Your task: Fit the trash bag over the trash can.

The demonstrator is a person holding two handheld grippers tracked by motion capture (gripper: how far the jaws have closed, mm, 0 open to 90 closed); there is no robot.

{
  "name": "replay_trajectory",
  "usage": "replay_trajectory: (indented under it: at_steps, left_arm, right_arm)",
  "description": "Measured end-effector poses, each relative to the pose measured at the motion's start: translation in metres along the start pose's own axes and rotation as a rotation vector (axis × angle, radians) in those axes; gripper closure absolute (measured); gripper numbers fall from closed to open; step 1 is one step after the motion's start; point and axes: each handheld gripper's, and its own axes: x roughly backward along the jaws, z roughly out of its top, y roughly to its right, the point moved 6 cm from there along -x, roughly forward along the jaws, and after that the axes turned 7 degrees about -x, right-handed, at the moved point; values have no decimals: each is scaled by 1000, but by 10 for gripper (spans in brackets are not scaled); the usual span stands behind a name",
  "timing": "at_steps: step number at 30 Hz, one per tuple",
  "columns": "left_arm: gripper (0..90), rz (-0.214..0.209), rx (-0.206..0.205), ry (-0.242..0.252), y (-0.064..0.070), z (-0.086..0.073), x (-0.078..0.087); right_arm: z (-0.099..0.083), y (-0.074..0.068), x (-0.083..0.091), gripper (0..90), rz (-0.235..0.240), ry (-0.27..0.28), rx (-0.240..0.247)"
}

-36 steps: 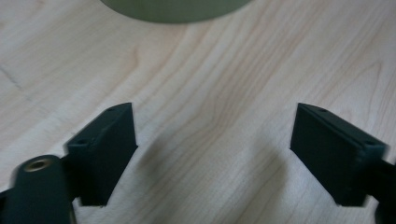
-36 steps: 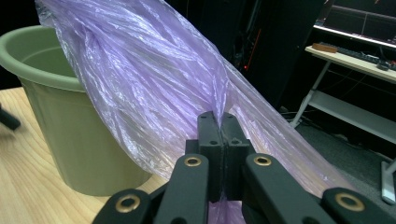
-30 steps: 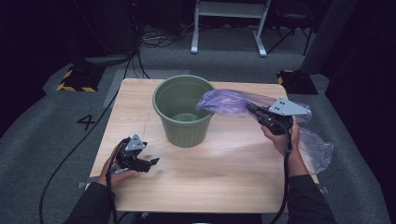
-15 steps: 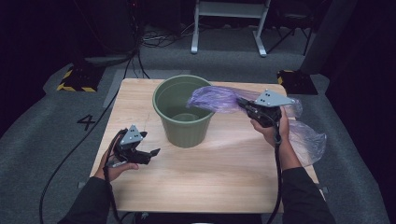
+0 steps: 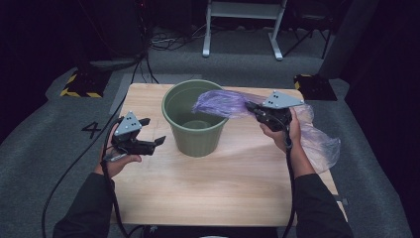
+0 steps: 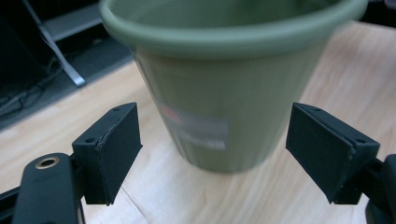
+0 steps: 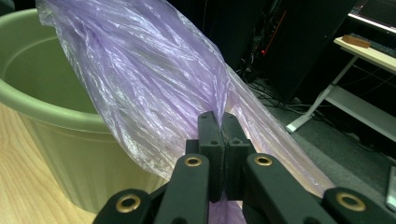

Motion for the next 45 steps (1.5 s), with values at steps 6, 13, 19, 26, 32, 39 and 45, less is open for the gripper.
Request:
replay_trajectory:
  at_steps: [6, 13, 19, 26, 32, 39, 45]
  left_arm:
    - [175, 34, -34, 53, -6, 40, 5]
    - [176, 14, -97, 66, 6, 81, -13]
    - [182, -22, -177, 61, 30, 107, -35]
    - [183, -50, -221, 15, 44, 117, -60]
    - [183, -71, -228, -42, 45, 115, -79]
    - [210, -58, -223, -80, 40, 112, -93]
    - [306, -71, -212, -85, 37, 110, -100]
  right_arm:
    - [6, -5, -4, 900, 1, -7, 32]
    - [11, -18, -13, 900, 11, -32, 85]
    - [15, -26, -18, 900, 19, -48, 119]
    - [20, -35, -21, 900, 42, -57, 152]
    - [23, -42, -27, 900, 54, -69, 176]
    - [29, -50, -33, 900, 78, -71, 197]
    - [32, -57, -36, 900, 101, -75, 213]
